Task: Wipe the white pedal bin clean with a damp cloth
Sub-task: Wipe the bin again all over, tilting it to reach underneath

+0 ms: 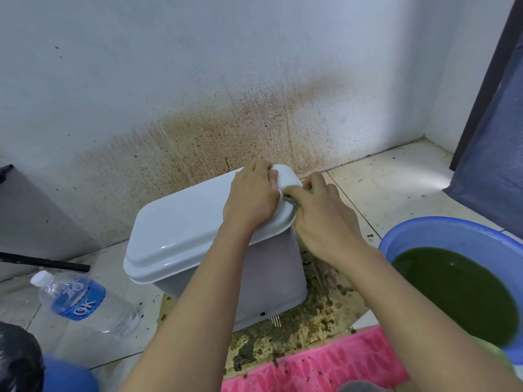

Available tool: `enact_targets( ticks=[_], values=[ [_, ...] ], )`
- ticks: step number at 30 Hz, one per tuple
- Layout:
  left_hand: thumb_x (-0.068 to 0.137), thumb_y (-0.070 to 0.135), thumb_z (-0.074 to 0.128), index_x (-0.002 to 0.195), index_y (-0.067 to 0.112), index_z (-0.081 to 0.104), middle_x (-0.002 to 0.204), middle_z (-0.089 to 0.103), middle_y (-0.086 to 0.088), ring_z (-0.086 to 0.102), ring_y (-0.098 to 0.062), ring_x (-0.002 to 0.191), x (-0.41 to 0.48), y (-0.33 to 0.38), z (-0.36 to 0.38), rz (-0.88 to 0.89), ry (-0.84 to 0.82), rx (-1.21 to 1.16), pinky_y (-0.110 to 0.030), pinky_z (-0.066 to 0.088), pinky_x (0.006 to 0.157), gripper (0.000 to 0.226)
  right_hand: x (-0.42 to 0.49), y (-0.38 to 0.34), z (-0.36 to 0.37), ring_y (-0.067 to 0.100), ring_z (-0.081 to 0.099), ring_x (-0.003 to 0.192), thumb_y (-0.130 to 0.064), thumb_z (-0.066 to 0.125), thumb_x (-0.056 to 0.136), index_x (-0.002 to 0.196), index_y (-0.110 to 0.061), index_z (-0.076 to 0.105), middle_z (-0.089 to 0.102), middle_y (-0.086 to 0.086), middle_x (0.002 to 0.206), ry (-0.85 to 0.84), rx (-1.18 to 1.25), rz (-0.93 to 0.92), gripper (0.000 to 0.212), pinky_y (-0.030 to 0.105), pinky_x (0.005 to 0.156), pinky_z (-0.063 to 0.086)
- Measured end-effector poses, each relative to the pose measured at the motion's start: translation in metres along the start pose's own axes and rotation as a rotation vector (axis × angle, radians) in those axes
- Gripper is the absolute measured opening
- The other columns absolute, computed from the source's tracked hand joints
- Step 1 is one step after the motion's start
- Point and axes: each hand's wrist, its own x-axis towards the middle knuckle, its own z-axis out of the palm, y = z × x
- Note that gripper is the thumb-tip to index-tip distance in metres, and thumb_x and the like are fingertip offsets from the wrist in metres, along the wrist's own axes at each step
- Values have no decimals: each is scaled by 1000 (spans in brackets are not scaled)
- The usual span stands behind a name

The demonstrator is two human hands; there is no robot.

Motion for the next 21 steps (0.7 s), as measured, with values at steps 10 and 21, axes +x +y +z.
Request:
enact_targets(
  ticks=[10, 21],
  values=[
    [106, 28, 36, 136, 13, 51, 142, 49, -9, 45, -29, 128, 0, 0, -1, -9, -1, 4, -41, 33, 108, 36, 11, 13, -11, 10, 53, 97, -8, 55, 93, 109, -20, 68, 54, -2, 107, 176, 621, 72, 24, 3, 79, 36],
    [106, 27, 36, 136, 12, 51, 142, 49, -9, 45, -29, 129, -1, 1, 0, -14, -1, 3, -42, 32, 110, 37, -7, -5, 11, 24, 47, 100, -16, 43, 97, 114, -14, 61, 44, 1, 117, 147, 230, 0, 25, 41, 68, 49]
  ],
)
